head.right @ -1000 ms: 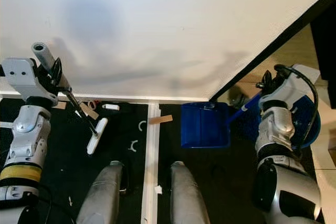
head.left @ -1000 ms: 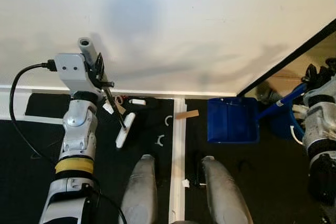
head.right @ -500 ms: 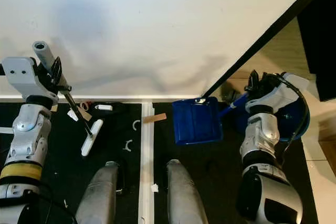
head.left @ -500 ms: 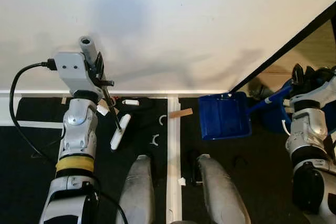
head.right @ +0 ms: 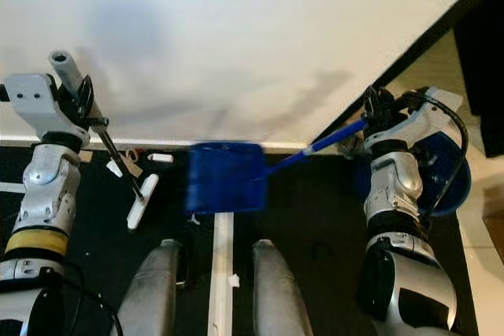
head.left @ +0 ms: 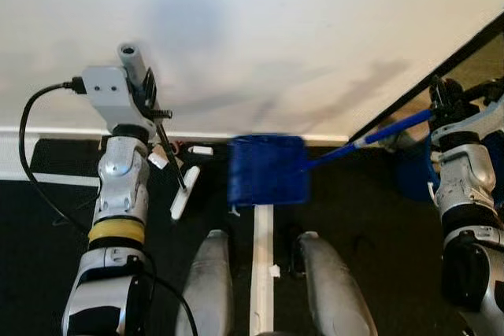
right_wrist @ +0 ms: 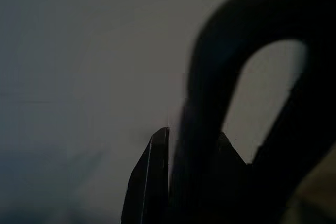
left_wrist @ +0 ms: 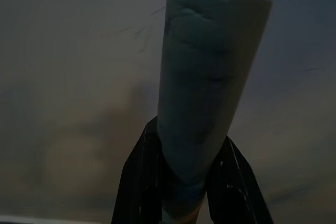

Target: Sweep floor

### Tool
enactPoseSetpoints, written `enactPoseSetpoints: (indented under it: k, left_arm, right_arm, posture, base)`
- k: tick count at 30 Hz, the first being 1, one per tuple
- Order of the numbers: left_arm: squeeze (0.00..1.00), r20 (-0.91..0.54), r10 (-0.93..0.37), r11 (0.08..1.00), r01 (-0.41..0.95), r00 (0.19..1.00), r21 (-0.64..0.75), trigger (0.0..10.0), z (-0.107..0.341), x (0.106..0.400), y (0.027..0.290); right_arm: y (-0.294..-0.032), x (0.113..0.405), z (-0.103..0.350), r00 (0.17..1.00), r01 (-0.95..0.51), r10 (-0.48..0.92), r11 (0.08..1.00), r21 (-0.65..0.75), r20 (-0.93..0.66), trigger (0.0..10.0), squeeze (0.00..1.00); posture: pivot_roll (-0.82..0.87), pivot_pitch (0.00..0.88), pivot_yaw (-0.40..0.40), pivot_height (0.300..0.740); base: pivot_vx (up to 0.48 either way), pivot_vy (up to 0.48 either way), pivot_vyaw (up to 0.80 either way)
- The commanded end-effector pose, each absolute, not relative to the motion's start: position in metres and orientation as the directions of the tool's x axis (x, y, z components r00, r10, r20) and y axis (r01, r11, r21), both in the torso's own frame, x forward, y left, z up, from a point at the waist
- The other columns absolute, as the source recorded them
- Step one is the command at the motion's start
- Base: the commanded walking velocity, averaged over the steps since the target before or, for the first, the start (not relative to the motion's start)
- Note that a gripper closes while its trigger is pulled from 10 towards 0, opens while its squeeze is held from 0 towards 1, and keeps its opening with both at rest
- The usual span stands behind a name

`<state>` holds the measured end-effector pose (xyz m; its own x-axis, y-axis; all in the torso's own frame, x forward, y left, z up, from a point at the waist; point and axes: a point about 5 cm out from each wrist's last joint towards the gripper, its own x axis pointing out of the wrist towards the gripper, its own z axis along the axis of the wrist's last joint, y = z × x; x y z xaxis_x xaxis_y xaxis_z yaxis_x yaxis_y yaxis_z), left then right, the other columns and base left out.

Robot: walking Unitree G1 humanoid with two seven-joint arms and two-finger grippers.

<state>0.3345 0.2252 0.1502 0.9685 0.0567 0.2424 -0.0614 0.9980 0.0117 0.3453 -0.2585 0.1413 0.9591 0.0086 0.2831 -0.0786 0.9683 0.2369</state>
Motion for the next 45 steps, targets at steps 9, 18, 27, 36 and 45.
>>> enactPoseSetpoints:
  k: [9,18,27,36,45]
  left_arm:
    - [0.0,0.178,0.036,0.999,-0.034,0.983,-0.019,10.0,0.128,0.333,0.208]
    - [0.0,0.182,0.05,0.999,-0.048,0.982,-0.018,10.0,0.128,0.336,0.208]
    - [0.0,0.195,0.042,0.999,-0.039,0.98,-0.019,10.0,0.131,0.338,0.206]
    - [0.0,0.198,0.04,0.999,-0.038,0.979,-0.013,10.0,0.132,0.341,0.208]
    - [0.0,-0.04,0.038,0.997,-0.035,0.998,0.063,10.0,0.082,0.326,0.214]
  right_arm:
    - [-0.269,0.33,0.118,0.982,-0.036,0.007,0.988,0.148,0.191,10.0,0.0]
    - [-0.317,0.32,0.143,0.971,0.149,-0.126,0.983,-0.103,0.203,10.0,0.0]
    - [-0.347,0.31,0.159,0.928,0.329,-0.267,0.915,-0.233,0.26,10.0,0.0]
    - [-0.337,0.316,0.156,0.922,0.327,-0.279,0.932,-0.158,0.267,10.0,0.0]
    - [-0.253,0.314,0.049,0.968,0.034,-0.009,0.995,0.097,-0.25,10.0,0.0]
  posture:
    - [0.08,0.24,-0.025,0.74]
    - [0.07,0.263,-0.021,0.74]
    - [0.08,0.263,-0.01,0.74]
    - [0.07,0.25,-0.005,0.74]
    - [0.04,0.135,-0.011,0.74]
  base:
    - [0.0,0.0,0.0]
    - [0.0,0.0,0.0]
    - [0.0,0.0,0.0]
    - [0.0,0.0,0.0]
    - [0.0,0.0,0.0]
